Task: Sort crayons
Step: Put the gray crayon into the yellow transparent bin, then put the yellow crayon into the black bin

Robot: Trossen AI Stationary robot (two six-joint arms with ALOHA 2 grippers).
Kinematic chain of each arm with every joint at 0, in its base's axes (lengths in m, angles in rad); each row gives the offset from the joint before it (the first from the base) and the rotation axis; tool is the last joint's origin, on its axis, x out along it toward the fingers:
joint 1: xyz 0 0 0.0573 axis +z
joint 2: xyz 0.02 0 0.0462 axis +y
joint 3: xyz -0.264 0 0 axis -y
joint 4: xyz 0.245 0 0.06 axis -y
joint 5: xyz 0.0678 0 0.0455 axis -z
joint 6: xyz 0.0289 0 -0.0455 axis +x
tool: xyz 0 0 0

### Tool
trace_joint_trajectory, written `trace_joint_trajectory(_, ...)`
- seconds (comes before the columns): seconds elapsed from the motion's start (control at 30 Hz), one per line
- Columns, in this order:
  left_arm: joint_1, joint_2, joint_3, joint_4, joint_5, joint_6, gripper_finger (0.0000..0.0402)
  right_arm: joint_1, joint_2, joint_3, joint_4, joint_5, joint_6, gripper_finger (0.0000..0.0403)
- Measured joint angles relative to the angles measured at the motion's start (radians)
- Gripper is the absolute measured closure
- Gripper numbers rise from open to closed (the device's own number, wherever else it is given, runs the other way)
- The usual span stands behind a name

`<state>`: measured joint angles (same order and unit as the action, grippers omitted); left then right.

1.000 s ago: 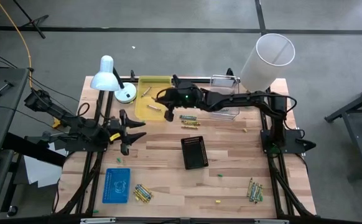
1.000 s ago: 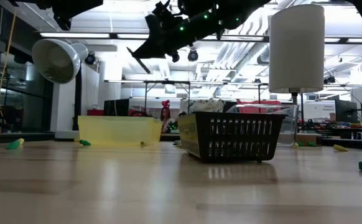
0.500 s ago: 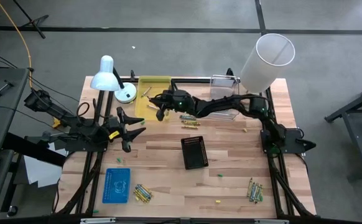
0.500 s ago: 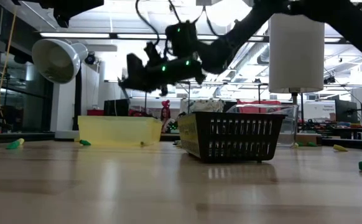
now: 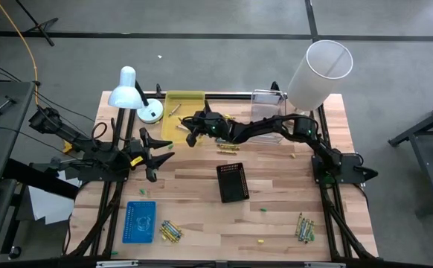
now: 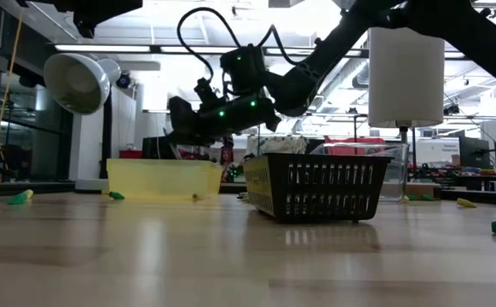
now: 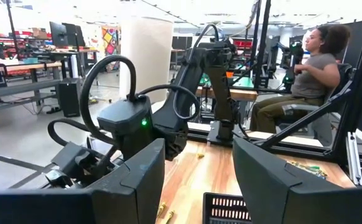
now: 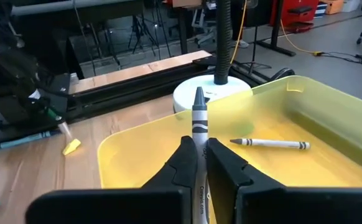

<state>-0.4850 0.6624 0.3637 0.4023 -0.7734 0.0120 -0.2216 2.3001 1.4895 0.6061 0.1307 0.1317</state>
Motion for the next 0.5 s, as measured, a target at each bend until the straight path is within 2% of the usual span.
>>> trace_joint_trajectory(0.13,0.000,0.000,0.000,0.000,0.000,0.000,0.0227,0.001,0.000,0.000,-0.003,-0.004,0.000,0.0365)
trace_joint_trajectory(0.23,0.000,0.000,0.000,-0.001,0.000,0.000,0.0227,-0.006,-0.011,0.000,-0.027,-0.051,-0.006,0.0341)
trace_joint_trajectory(0.3,0.000,0.000,0.000,-0.003,0.000,0.000,0.0227,-0.014,-0.028,0.000,-0.048,-0.084,-0.020,0.0316)
trace_joint_trajectory(0.5,0.000,0.000,0.000,-0.008,0.000,0.000,0.0227,-0.033,-0.109,0.000,-0.190,-0.075,-0.114,0.0235)
